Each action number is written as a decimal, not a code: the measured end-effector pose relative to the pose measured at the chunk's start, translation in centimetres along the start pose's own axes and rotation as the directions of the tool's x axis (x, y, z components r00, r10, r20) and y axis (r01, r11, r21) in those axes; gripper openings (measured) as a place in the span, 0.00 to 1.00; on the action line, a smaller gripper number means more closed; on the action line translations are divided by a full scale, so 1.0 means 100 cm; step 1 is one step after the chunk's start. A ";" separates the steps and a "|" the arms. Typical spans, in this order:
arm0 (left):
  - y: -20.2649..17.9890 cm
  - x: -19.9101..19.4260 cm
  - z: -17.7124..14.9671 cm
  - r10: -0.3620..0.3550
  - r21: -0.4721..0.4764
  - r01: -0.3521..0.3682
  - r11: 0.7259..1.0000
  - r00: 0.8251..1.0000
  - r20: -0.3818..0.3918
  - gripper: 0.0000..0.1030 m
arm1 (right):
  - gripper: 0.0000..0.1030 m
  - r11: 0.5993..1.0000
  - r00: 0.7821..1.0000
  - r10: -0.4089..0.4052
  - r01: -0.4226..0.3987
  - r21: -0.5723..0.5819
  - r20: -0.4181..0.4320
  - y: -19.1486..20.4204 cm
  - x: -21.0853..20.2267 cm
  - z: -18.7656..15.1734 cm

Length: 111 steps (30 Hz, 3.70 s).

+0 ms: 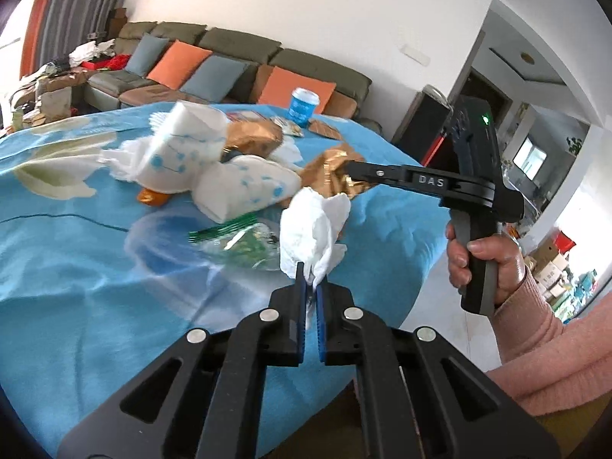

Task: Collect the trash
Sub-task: 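Grasp the white tissue with the left gripper while the right gripper grasps the gold foil wrapper, then carry the tissue and gold foil wrapper with both grippers over the teal bin, then open both grippers over the teal bin to drop the trash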

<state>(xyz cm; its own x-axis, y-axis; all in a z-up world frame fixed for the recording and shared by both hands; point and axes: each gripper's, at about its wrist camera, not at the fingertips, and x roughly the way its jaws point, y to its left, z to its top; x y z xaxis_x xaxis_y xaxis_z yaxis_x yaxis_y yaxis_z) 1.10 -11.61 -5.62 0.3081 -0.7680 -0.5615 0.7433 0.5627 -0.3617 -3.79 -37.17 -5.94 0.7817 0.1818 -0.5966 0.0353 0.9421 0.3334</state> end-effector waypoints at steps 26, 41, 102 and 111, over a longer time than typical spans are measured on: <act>0.077 -0.144 -0.027 0.295 -0.213 -0.251 0.944 0.932 0.209 0.04 | 0.11 0.937 0.948 0.313 -0.297 -0.185 0.062 0.125 -0.001 0.035; 0.122 -0.231 -0.063 0.526 -0.402 -0.409 0.819 0.815 0.243 0.04 | 0.11 0.801 0.839 0.523 -0.543 -0.250 -0.149 0.245 0.077 0.038; 0.283 -0.295 -0.147 0.759 -0.699 -0.583 0.414 0.645 -0.088 0.25 | 0.30 0.755 0.696 0.425 -0.625 -0.198 -0.579 0.474 0.253 -0.048; 0.270 -0.290 -0.136 0.764 -0.674 -0.584 0.452 0.643 -0.046 0.35 | 0.36 0.724 0.708 0.450 -0.646 -0.243 -0.543 0.449 0.220 -0.035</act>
<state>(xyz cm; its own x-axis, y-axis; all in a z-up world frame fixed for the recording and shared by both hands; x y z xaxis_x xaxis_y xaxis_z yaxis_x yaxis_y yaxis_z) 4.17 30.04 -9.18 0.7393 -0.0501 -0.6715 -0.2447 0.9091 -0.3372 12.81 10.15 -6.65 0.2312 0.7062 -0.6692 -0.6306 0.6326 0.4497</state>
